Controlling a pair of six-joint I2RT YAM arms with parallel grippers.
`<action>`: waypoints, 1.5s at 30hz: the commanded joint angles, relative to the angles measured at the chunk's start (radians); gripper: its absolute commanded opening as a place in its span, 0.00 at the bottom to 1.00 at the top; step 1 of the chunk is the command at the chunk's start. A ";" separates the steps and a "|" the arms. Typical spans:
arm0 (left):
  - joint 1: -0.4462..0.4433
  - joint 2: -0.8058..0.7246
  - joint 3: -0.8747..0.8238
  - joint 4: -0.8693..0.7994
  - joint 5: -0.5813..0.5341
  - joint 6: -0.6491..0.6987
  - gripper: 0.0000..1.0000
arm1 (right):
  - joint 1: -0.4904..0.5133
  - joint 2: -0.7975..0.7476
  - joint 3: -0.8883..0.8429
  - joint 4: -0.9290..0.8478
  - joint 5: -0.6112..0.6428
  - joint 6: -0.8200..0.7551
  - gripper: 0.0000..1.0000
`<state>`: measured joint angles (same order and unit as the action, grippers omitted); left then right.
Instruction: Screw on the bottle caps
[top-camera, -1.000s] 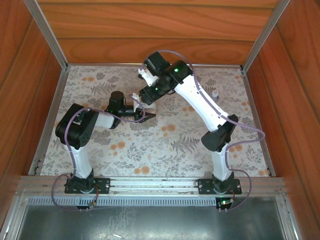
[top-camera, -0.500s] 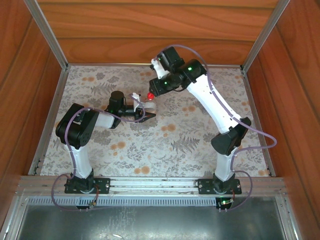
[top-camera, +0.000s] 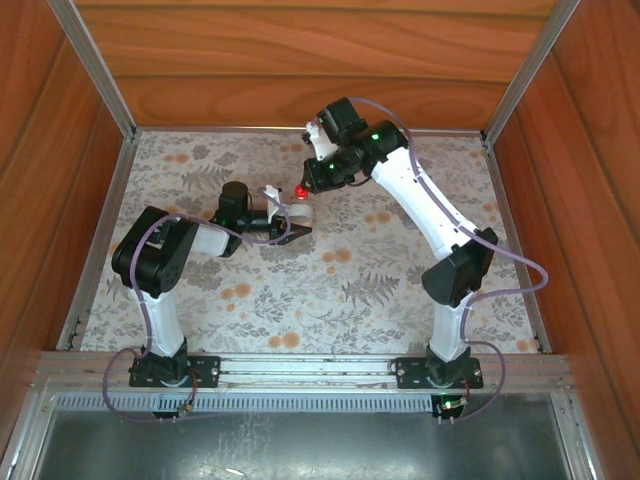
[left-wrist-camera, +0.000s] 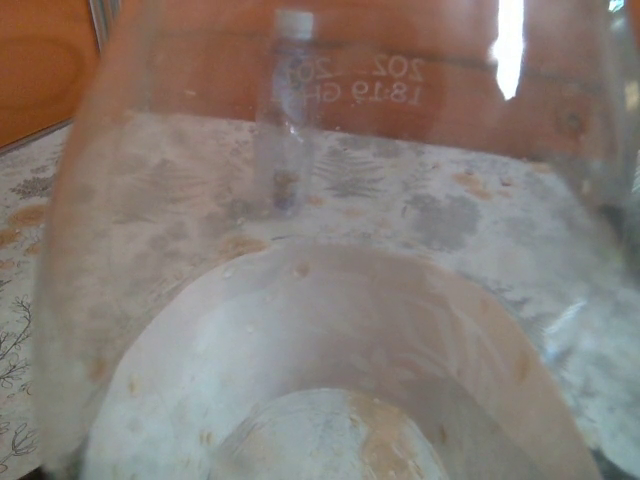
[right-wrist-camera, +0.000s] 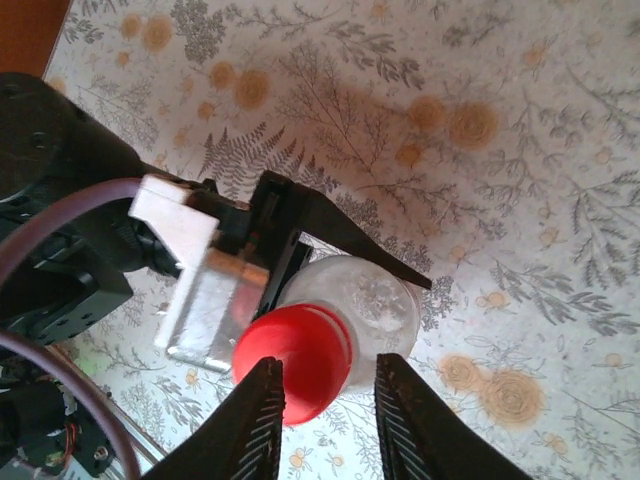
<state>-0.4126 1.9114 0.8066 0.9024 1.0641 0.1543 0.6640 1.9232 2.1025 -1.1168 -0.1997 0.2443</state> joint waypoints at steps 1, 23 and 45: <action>-0.003 0.056 -0.017 -0.106 0.031 -0.034 0.58 | -0.028 -0.068 -0.080 0.109 -0.070 0.038 0.29; 0.014 0.084 -0.003 -0.105 0.077 -0.055 0.58 | -0.049 -0.234 -0.447 0.548 -0.147 0.048 0.32; 0.014 0.084 -0.004 -0.106 0.077 -0.059 0.58 | -0.057 -0.211 -0.476 0.505 -0.202 0.049 0.22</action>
<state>-0.3992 1.9415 0.8257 0.9237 1.1221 0.1287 0.6140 1.7115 1.6482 -0.6018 -0.3786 0.2935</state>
